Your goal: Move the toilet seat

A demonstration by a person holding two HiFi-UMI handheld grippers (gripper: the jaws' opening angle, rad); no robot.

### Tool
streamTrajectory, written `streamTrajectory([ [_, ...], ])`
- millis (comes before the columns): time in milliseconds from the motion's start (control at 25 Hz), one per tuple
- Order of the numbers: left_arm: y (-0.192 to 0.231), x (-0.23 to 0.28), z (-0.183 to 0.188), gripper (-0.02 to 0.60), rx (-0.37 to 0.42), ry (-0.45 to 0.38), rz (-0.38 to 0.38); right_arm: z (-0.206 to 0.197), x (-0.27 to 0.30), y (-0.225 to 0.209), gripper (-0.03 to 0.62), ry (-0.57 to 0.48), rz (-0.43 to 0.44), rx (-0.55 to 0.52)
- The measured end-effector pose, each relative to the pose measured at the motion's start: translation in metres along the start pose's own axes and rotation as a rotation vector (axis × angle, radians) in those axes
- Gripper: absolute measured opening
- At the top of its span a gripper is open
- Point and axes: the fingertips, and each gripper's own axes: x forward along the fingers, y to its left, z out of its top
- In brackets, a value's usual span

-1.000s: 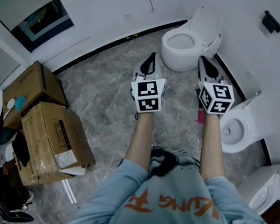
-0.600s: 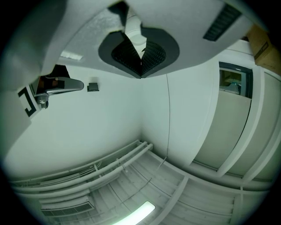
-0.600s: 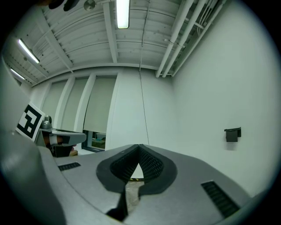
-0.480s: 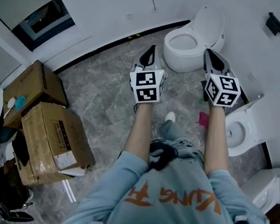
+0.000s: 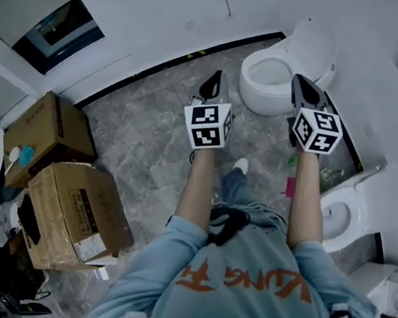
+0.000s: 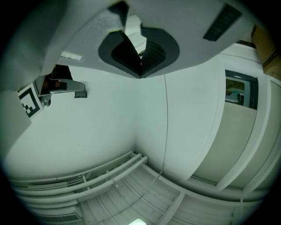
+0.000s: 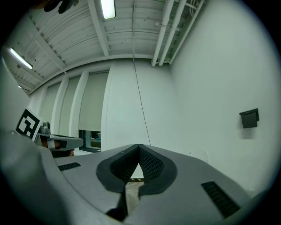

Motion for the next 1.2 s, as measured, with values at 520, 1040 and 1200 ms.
streamTrajectory([
  [520, 0.039, 0.245, -0.052, 0.000, -0.063, 0.206, -0.054, -0.028, 0.227, -0.125, 0.000, 0.137, -0.029, 0.090],
  [1040, 0.035, 0.364, -0.055, 0.000, -0.014, 0.238, -0.203, -0.039, 0.278, -0.205, 0.000, 0.140, -0.130, 0.131],
  [1200, 0.031, 0.403, -0.079, 0.000, -0.015, 0.302, -0.248, -0.067, 0.285, -0.236, 0.000, 0.178, -0.197, 0.181],
])
